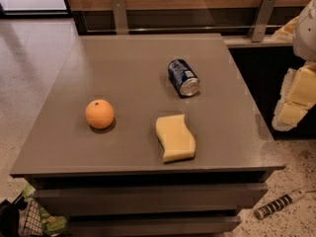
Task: Place pepsi can upright
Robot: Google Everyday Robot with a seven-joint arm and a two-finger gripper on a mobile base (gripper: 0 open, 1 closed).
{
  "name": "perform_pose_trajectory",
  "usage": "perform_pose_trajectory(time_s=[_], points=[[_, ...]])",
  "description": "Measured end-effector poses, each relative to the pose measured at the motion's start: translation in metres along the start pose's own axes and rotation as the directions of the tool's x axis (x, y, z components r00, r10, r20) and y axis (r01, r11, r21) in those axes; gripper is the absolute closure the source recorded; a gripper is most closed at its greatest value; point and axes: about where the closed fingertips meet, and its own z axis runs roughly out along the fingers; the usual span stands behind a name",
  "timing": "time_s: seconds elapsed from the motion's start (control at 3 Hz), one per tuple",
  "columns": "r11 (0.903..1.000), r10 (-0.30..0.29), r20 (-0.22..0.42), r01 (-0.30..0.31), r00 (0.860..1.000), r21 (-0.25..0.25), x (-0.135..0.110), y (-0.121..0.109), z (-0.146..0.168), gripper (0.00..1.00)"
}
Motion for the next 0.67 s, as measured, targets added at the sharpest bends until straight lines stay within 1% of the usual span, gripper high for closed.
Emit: perform_pose_trajectory(time_s=[0.33, 0.67], points=[[1.0, 0.006, -0.002, -0.006, 1.0, -0.005, 0.0, -0.002, 0.001, 0.0], [0.9939, 0.087, -0.028, -0.089, 0.996, -0.065, -0.006, -0.031, 0.016, 0.0]])
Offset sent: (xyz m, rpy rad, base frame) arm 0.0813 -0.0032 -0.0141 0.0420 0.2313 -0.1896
